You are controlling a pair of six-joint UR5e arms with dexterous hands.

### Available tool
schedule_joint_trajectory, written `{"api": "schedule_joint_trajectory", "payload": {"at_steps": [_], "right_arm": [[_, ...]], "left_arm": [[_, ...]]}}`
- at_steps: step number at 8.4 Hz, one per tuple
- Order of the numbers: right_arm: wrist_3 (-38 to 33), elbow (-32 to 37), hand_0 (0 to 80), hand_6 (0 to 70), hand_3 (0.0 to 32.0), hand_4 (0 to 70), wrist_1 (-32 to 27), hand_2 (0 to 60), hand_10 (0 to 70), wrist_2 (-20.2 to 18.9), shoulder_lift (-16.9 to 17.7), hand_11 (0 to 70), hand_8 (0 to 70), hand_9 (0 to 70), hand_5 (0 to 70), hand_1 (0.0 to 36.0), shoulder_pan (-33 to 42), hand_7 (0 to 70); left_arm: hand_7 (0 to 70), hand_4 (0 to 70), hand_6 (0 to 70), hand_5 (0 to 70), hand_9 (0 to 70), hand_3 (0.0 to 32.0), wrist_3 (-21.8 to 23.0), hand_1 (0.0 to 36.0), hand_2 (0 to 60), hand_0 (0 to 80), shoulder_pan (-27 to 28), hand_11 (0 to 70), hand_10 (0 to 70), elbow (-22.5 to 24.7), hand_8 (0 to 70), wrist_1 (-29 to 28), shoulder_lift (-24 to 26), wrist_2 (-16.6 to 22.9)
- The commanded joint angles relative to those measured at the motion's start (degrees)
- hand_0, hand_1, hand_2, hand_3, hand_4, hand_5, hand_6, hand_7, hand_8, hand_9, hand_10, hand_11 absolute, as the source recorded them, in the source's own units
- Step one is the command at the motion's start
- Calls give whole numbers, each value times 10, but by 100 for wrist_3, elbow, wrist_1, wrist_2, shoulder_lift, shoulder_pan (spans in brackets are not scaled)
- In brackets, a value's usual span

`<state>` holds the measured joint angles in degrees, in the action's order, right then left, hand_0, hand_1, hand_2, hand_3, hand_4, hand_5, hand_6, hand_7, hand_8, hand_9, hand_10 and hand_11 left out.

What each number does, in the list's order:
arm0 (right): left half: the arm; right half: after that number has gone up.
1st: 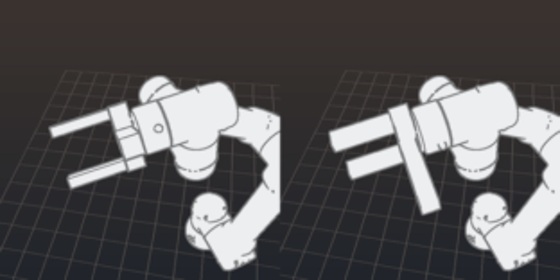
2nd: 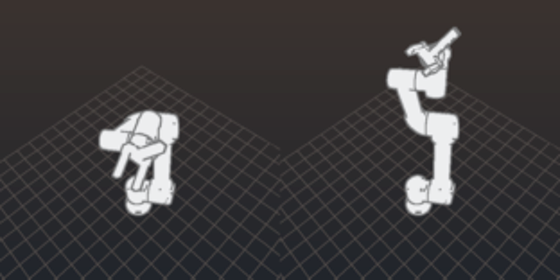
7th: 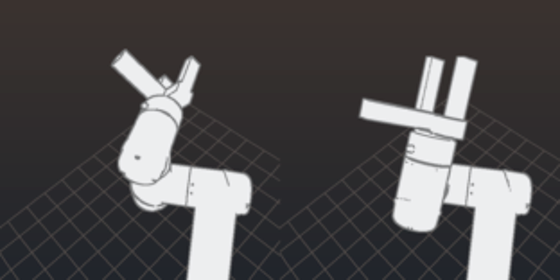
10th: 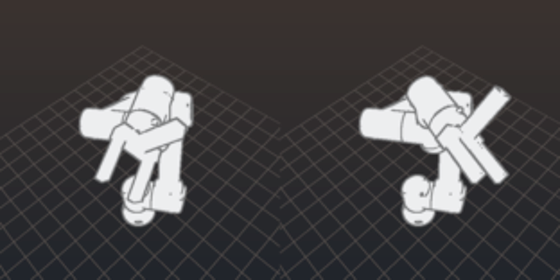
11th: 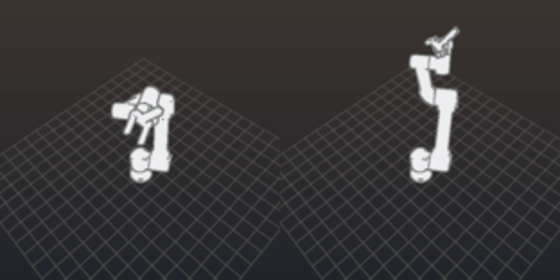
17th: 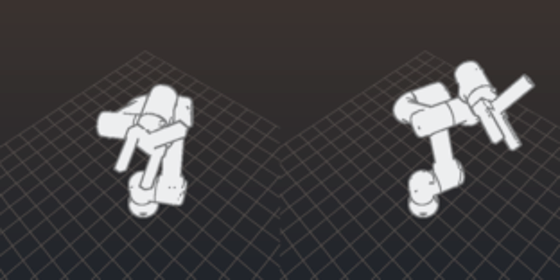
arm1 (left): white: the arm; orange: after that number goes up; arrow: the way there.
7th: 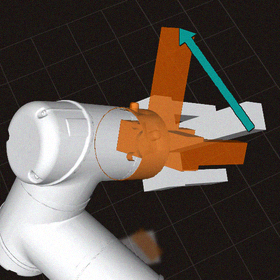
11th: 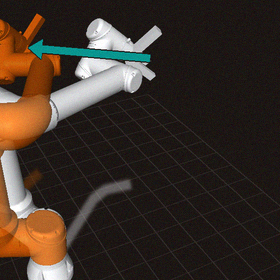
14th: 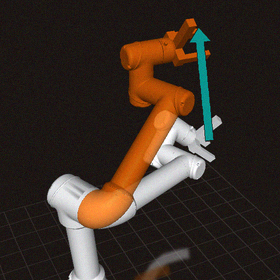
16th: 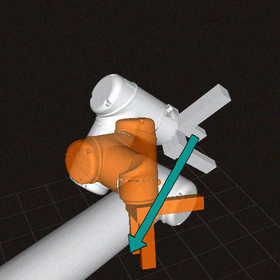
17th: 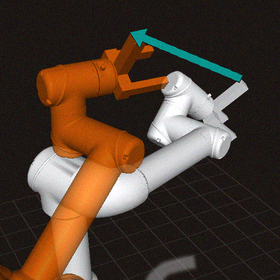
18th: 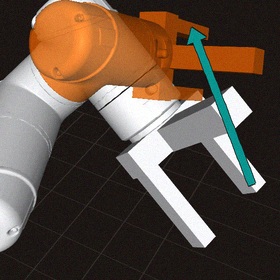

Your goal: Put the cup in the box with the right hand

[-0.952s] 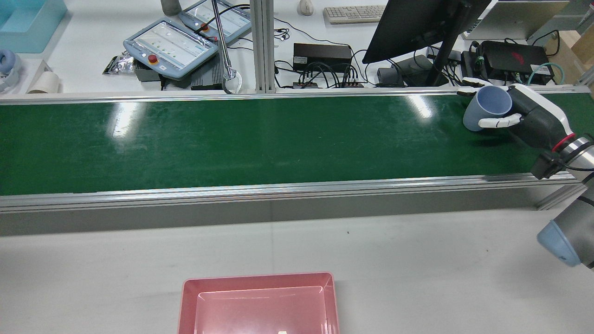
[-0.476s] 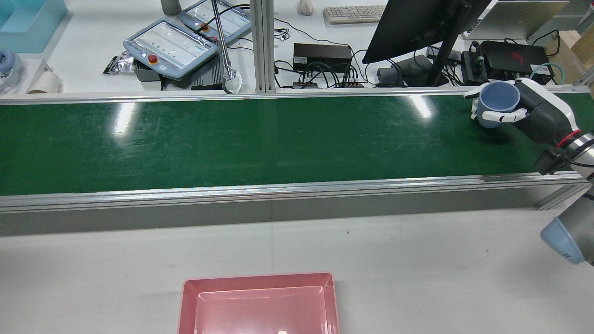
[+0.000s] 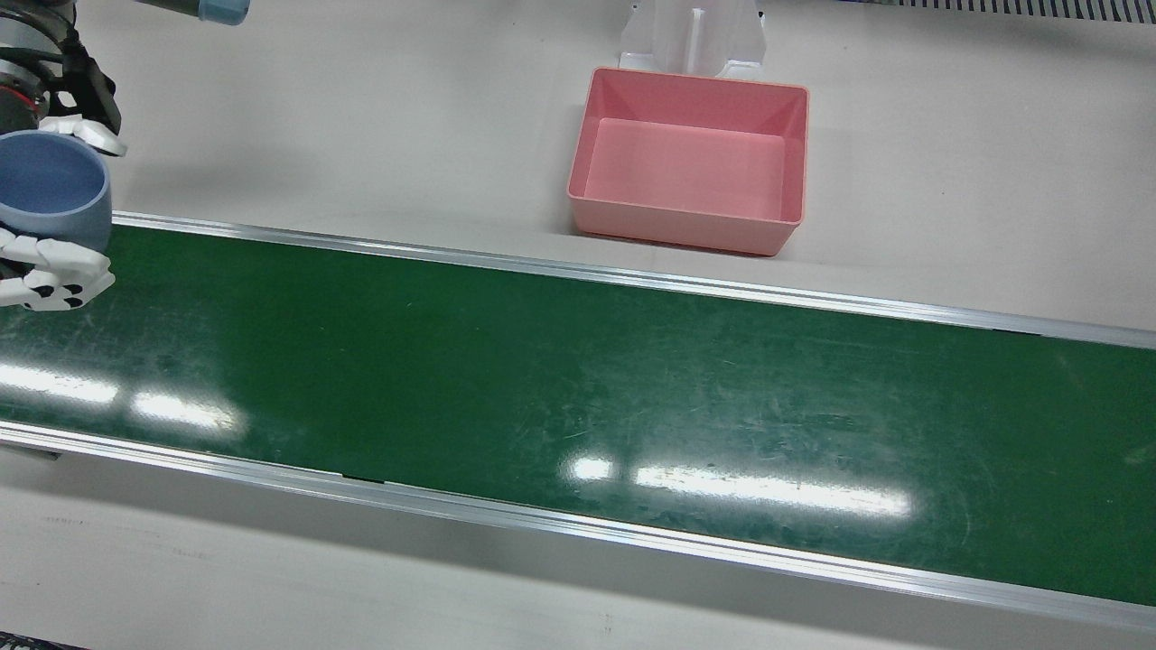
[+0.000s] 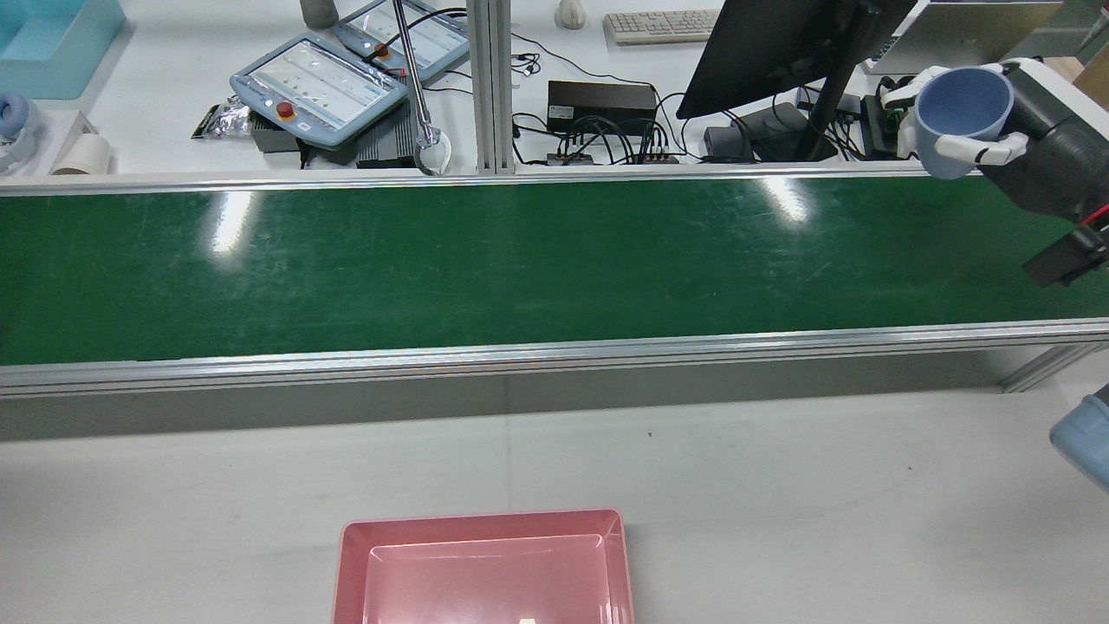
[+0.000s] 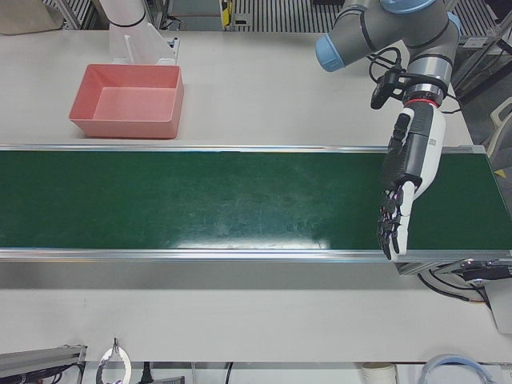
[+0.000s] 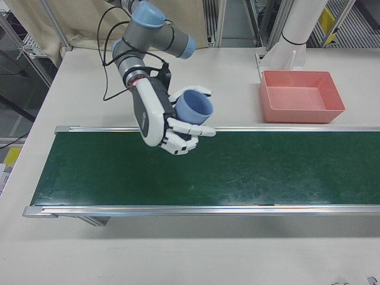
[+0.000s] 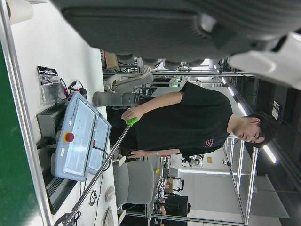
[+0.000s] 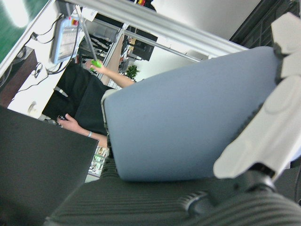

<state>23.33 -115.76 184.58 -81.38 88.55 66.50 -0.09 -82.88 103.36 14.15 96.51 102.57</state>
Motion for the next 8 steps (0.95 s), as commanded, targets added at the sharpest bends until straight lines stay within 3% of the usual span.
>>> {"api": "schedule_joint_trajectory", "payload": {"at_steps": [1,2,3,4,6,7,8], "right_arm": [[863,-1726,463,371,0,506,972,205,352,8,-13,497,556,700,97,68,-1335,700],[1249,-1992,460,361,0,483,1036,240,343,95,-22,486,540,700,97,82,-2002,700],[1470,-2020,444,308,0,386,1037,332,285,296,-31,413,466,700,87,116,-2818,700],[1742,-2021,468,256,0,362,1037,179,224,611,-144,330,387,649,78,89,-3583,700],[2418,-1933,452,251,0,346,1045,284,204,1244,-644,302,363,621,73,118,-5104,700],[2656,-1933,454,161,0,258,1037,282,116,1508,-699,178,189,373,56,136,-5538,671],[2694,-1933,465,79,0,207,1037,224,46,1572,-690,81,22,90,41,137,-5690,313]], "left_arm": [[0,0,0,0,0,0,0,0,0,0,0,0,0,9,0,9,0,0],[0,0,0,0,0,0,0,0,0,0,0,0,0,17,0,9,0,0],[0,0,0,0,0,0,0,0,0,0,0,0,0,26,0,18,0,0],[0,0,0,0,0,0,0,0,0,0,0,0,0,26,0,18,0,0],[0,0,0,0,0,0,0,0,0,0,0,0,0,26,0,9,0,0],[0,0,0,0,0,0,0,0,0,0,0,0,0,26,0,9,0,0],[0,0,0,0,0,0,0,0,0,0,-9,0,0,26,0,9,0,0]]}}
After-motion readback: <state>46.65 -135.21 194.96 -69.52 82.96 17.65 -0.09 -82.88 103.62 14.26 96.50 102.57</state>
